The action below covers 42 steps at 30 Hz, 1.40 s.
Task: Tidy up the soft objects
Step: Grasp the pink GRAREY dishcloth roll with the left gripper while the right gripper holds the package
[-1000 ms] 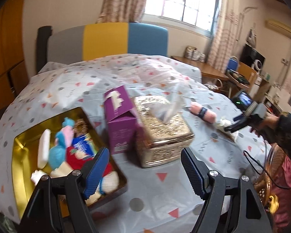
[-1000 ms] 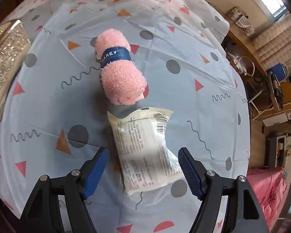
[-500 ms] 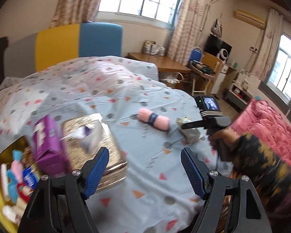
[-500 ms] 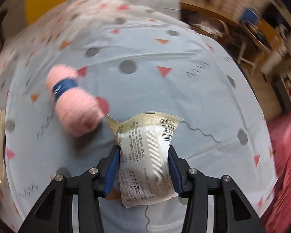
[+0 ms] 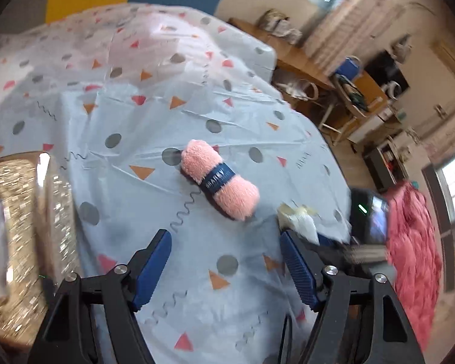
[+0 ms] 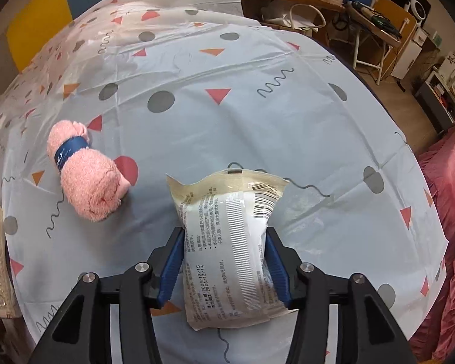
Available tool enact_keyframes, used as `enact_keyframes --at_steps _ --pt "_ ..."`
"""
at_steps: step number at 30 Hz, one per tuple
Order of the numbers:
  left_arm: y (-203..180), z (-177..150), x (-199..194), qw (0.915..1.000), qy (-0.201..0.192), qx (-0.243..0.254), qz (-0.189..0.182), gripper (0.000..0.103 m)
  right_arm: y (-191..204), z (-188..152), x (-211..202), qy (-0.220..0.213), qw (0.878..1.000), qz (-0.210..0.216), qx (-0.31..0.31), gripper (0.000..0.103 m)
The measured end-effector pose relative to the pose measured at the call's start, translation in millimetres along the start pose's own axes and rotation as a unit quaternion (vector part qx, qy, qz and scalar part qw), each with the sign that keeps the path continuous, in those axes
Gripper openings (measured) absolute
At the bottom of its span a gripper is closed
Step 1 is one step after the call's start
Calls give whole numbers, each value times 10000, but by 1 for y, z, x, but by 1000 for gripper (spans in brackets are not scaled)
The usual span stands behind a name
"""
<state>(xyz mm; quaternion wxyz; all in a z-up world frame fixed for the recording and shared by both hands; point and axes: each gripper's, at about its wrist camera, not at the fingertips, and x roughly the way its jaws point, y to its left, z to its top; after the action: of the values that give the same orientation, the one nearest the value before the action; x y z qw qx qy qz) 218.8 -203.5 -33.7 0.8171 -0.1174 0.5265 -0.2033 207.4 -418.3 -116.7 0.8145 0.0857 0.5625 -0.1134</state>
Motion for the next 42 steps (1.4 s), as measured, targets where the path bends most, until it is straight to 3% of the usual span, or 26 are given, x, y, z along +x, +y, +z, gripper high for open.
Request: enact_keyframes --at_steps 5,10,15,19,20,21,23,28,30,35,37,39,42 --pt "8 29 59 9970 385 -643 194 71 -5 1 2 60 9999 71 95 55" --pt "1 47 95 9949 464 -789 422 72 -4 7 5 71 9999 54 83 55" --pt "-7 59 126 9930 633 -775 631 73 -3 6 5 78 9999 54 79 55" --pt "-6 53 145 9911 897 -458 865 69 -1 6 6 69 10000 -13 -24 55" --pt "-7 51 144 9916 874 -306 904 65 2 5 7 80 9999 -67 -88 55" --pt "-9 50 142 9916 854 -118 965 49 4 5 8 88 9998 -116 -146 55" --pt "-10 46 135 9922 845 137 901 43 6 4 9 101 9995 -178 -232 56" --pt "-12 10 101 9870 782 1059 926 42 6 4 11 78 9996 -157 -231 56" --pt "-11 -14 83 9845 809 1370 733 42 8 3 10 40 9994 -183 -296 56" --pt "-1 -78 49 9745 691 2006 729 42 2 -3 10 48 9998 -83 -193 57" --pt "8 -94 50 9730 600 2087 785 43 -4 -2 14 128 9999 23 -44 60" --pt "15 -99 58 9789 578 1827 714 44 -9 -2 14 160 9997 135 105 60" --pt "18 -105 57 9809 341 1768 735 44 -8 -3 14 135 9999 65 50 61"
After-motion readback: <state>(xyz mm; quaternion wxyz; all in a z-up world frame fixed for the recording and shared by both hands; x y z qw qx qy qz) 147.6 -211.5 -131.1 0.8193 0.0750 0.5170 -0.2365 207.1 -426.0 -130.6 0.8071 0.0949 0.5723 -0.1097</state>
